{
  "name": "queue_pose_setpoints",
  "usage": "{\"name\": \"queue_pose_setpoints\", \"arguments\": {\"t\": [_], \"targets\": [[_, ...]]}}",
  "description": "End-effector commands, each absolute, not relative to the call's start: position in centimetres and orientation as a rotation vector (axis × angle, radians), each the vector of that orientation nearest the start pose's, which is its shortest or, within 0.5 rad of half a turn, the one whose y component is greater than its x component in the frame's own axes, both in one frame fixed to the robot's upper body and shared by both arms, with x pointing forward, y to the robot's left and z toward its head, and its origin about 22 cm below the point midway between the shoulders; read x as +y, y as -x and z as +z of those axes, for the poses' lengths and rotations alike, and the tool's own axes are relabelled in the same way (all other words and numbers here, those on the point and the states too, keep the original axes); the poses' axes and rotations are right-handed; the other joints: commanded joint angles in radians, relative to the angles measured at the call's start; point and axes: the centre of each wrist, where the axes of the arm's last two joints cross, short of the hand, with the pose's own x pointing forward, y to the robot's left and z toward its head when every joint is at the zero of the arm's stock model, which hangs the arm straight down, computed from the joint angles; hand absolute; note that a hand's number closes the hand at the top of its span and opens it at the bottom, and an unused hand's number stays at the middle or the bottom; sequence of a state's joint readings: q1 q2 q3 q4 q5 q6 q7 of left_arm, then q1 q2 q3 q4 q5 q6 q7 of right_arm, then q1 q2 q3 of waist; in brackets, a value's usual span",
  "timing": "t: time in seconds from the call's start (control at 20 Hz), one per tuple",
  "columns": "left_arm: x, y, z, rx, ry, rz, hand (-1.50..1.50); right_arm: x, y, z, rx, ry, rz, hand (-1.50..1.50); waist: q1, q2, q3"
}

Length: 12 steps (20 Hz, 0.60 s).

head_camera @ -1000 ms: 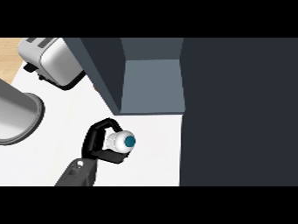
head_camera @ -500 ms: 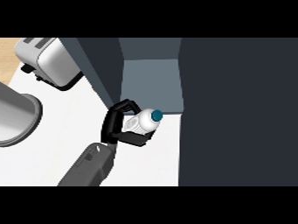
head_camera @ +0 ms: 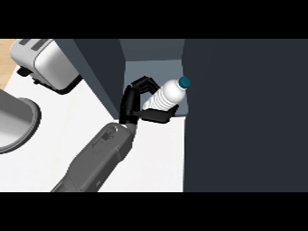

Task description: Pick up the bottled water, place it into the cabinet and close the cabinet

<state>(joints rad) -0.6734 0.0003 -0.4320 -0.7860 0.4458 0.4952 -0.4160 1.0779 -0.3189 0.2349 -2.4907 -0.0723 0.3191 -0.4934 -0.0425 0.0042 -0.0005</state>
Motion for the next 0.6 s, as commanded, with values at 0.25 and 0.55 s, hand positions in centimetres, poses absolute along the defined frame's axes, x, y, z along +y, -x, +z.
{"name": "queue_pose_setpoints", "arguments": {"t": [0.25, 0.55], "targets": [[7.1, -39.0, 2.1, -1.65, -0.07, 0.035, 1.5, -25.0, -1.6, 12.5, -1.922, -0.343, 0.218, -1.5, -0.03, 0.01, -0.001], [8.2, -40.5, 1.5, -1.643, -0.334, -0.001, 1.5, -26.0, -2.2, 12.0, -1.944, -0.325, 0.23, -1.5, -0.011, 0.016, 0.0]]}}
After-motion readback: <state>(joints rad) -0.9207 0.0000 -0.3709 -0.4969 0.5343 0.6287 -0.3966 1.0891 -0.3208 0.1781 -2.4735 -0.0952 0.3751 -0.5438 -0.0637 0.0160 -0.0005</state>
